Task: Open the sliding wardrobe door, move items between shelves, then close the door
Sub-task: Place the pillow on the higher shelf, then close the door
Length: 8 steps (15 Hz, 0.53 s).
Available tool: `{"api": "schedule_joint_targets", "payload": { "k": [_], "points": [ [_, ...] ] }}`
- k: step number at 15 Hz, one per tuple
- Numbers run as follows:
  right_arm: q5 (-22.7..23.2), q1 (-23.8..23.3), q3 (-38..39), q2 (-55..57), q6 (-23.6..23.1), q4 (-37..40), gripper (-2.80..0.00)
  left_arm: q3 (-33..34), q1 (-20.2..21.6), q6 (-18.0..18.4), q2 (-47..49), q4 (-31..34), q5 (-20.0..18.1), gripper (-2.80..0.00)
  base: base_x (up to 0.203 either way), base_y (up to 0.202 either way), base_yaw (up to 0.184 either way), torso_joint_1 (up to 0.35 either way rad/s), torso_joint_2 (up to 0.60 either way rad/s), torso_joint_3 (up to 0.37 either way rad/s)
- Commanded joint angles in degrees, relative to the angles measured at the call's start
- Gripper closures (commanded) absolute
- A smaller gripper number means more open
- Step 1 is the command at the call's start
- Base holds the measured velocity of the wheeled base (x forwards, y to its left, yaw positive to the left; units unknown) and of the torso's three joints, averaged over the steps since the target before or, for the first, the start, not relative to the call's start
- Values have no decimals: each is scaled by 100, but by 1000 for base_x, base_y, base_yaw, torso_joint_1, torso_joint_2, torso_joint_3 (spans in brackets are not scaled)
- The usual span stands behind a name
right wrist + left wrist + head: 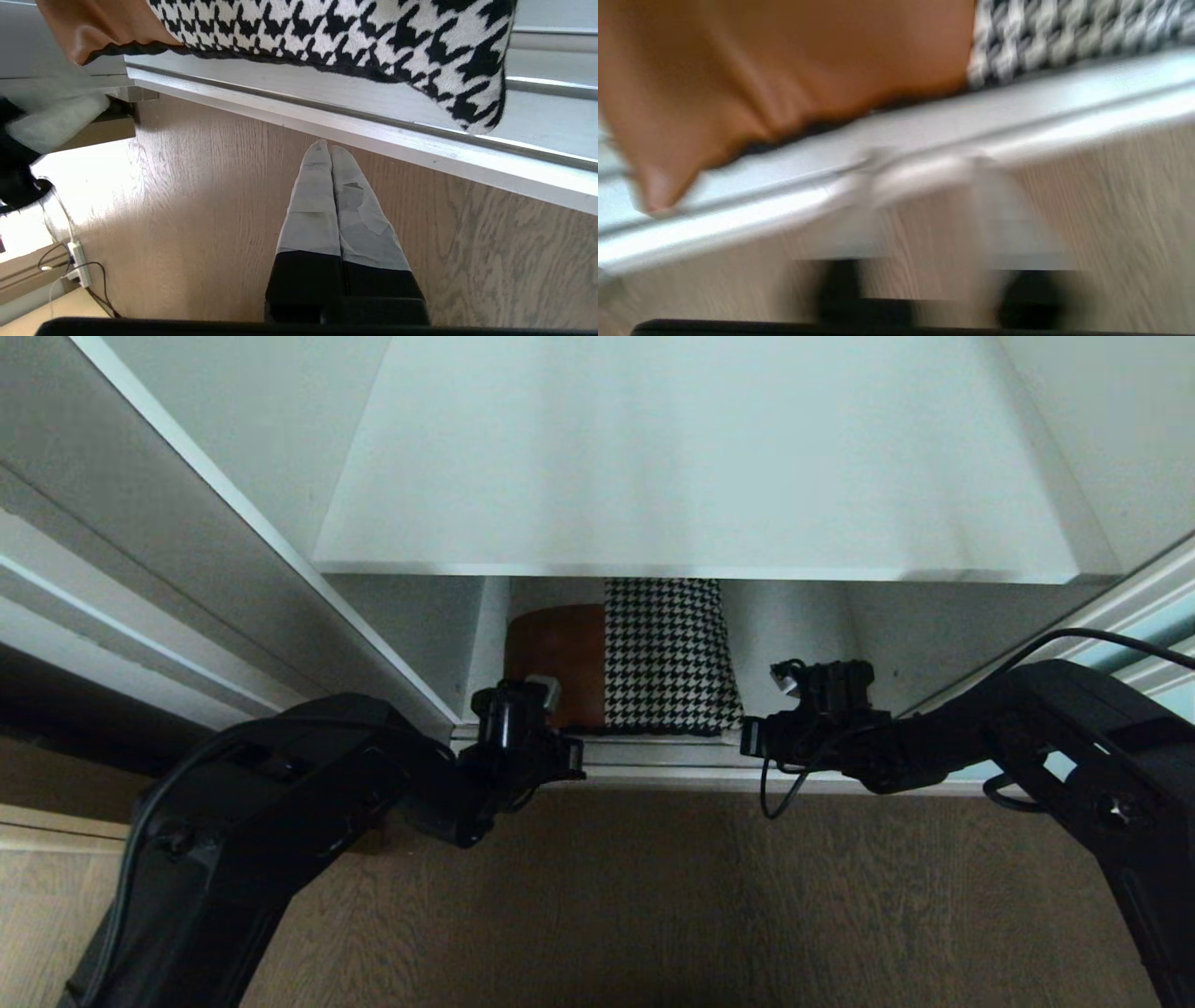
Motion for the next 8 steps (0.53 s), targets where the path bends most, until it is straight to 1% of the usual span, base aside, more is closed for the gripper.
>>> {"api": "schedule_joint_targets", "payload": {
  "k": [1,2,3,5,7,8],
  "points": [
    [14,-1,-14,35,15,-23,0,-190,32,-32,87,419,-32,0,0,0,0,0,0,0],
    [14,-1,-39,51,15,-23,0,-396,47,-38,227,672,-3,0,0,0,0,0,0,0],
    [14,-1,-25,69,24,-23,0,-729,67,-33,448,759,80,0,0,0,0,0,0,0],
    [14,-6,-33,79,24,-23,0,-1517,154,-11,983,857,463,0,0,0,0,0,0,0],
    [14,-62,-7,53,33,-23,0,-2513,241,33,1558,895,866,0,0,0,0,0,0,0],
    [14,-63,-6,42,33,-23,0,-2867,294,79,1808,888,1004,0,0,0,0,0,0,0]
  ]
}}
